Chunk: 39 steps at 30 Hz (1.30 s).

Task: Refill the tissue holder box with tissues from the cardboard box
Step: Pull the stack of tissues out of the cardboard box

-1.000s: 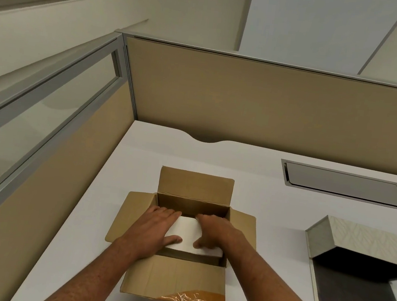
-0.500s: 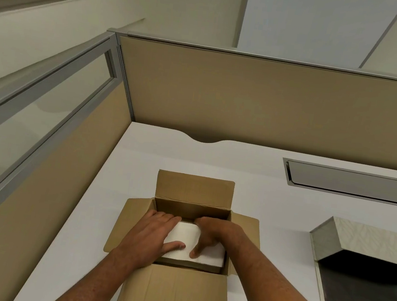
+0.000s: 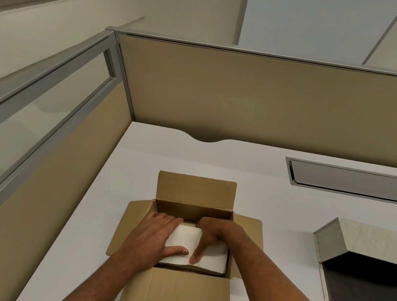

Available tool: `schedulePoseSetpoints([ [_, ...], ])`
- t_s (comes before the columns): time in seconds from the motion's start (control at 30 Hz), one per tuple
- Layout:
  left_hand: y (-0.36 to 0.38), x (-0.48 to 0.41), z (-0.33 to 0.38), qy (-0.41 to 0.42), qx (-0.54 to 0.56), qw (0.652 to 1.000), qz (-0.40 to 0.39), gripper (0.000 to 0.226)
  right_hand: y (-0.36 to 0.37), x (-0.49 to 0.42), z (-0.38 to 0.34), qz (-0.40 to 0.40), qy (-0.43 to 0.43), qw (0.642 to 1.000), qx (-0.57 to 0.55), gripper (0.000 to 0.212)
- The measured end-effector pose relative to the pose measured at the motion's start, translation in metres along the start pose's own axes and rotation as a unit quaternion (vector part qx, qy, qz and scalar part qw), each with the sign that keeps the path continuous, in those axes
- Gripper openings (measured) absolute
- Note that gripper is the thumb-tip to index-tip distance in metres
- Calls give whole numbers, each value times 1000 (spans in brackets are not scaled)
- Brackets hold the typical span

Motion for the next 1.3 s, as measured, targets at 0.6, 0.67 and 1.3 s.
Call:
schedulePoseSetpoints([
  [0.6, 1, -2, -2, 6, 4, 1000, 0, 108, 1, 2, 1, 9, -44, 999, 23, 95],
  [0.67, 2, -1, -3, 6, 4, 1000, 0, 109, 0, 1, 0, 0, -44, 999, 17, 96],
  [1.3, 3, -3, -3, 32, -6, 999, 22, 111, -11, -1, -7, -66, -37, 997, -9, 77],
])
Point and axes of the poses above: each hand's wrist, its own x-axis away from the middle knuckle, its own y-axis out of the palm, z = x × y, the point moved 1 cm from there along -x, towards the middle knuckle, and after that the axes turned 9 degrees about x, right-handed, at the moved point
